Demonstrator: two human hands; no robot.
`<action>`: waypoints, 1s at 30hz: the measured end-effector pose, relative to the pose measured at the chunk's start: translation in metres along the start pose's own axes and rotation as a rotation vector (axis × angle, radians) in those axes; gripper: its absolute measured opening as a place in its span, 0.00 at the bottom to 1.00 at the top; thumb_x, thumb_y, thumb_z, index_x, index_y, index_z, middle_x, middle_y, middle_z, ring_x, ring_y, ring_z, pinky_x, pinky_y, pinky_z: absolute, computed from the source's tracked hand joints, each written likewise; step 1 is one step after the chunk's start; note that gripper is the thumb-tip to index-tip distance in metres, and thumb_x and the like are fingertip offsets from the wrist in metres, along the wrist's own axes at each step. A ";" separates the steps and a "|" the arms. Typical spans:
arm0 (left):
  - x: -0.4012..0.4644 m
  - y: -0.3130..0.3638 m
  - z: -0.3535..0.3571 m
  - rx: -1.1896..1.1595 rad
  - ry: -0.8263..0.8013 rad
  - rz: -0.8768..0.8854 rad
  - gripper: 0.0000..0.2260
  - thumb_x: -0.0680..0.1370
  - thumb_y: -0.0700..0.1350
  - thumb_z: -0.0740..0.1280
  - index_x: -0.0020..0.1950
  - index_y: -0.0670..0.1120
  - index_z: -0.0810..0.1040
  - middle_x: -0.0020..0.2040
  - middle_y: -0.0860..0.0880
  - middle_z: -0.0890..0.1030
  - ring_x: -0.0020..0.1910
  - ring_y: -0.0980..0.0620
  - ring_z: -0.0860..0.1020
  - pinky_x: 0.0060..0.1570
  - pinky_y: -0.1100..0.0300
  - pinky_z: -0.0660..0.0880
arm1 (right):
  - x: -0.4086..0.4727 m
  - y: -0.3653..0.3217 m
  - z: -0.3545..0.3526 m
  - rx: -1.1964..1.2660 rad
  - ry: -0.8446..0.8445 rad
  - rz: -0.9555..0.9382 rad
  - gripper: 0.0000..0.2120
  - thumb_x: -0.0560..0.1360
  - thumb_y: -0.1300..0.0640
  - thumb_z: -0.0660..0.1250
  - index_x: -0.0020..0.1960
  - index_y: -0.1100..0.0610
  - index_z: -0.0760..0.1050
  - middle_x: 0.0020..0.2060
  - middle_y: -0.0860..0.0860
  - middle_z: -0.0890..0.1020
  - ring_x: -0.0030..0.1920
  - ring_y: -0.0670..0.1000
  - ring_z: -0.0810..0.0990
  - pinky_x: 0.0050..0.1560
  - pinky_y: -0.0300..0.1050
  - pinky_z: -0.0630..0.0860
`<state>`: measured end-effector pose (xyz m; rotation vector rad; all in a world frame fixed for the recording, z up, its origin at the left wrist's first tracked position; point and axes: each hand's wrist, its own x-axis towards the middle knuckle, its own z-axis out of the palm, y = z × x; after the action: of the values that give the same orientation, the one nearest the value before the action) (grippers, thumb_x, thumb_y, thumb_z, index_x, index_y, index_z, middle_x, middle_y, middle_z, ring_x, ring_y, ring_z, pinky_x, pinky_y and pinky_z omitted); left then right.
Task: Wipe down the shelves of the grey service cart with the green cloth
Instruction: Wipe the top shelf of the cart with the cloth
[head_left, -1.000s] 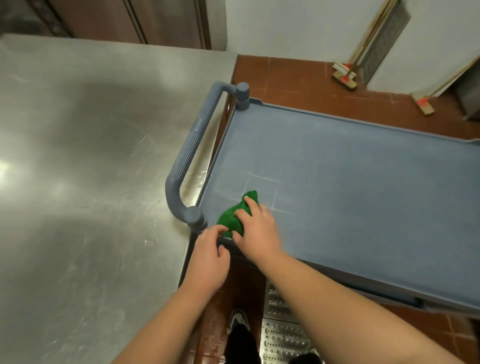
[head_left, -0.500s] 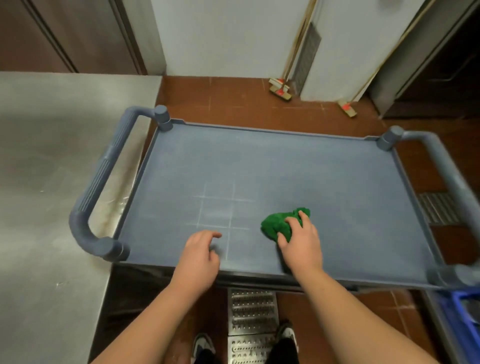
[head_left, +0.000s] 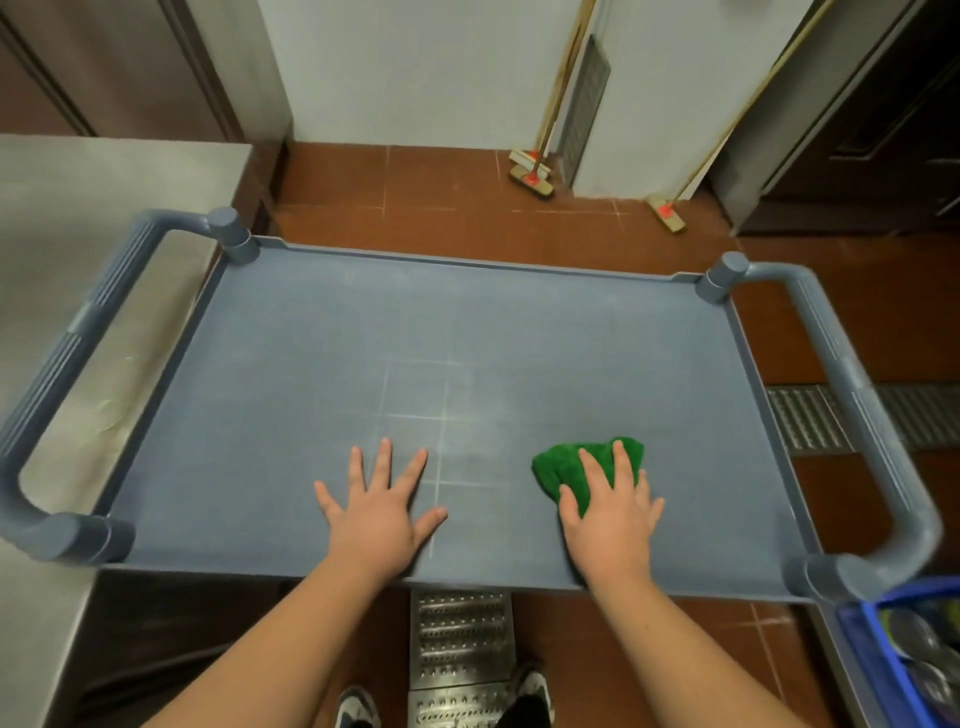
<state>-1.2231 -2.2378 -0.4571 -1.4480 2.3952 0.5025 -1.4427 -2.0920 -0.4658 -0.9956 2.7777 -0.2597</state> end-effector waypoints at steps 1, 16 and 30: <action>0.003 0.000 -0.001 0.000 0.008 -0.004 0.34 0.73 0.74 0.49 0.75 0.68 0.39 0.80 0.53 0.39 0.77 0.42 0.35 0.67 0.26 0.42 | 0.006 -0.001 0.000 0.006 0.003 -0.009 0.27 0.76 0.42 0.66 0.74 0.44 0.69 0.79 0.52 0.60 0.74 0.65 0.62 0.71 0.72 0.55; 0.032 -0.005 -0.015 -0.072 0.029 -0.073 0.34 0.73 0.73 0.52 0.75 0.69 0.43 0.80 0.54 0.40 0.77 0.42 0.36 0.66 0.27 0.41 | 0.053 -0.019 0.004 0.081 0.049 -0.140 0.23 0.76 0.47 0.68 0.69 0.50 0.74 0.76 0.56 0.64 0.68 0.65 0.69 0.70 0.62 0.65; -0.091 -0.004 -0.018 -0.491 0.492 0.113 0.20 0.74 0.37 0.64 0.67 0.45 0.74 0.64 0.47 0.77 0.69 0.46 0.69 0.70 0.52 0.63 | -0.070 -0.020 -0.055 0.512 0.031 -0.386 0.20 0.79 0.50 0.62 0.68 0.57 0.74 0.74 0.53 0.67 0.72 0.52 0.66 0.74 0.45 0.58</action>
<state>-1.1801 -2.1755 -0.4027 -1.8133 2.8891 0.9030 -1.3898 -2.0570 -0.4005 -1.3621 2.3199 -0.9827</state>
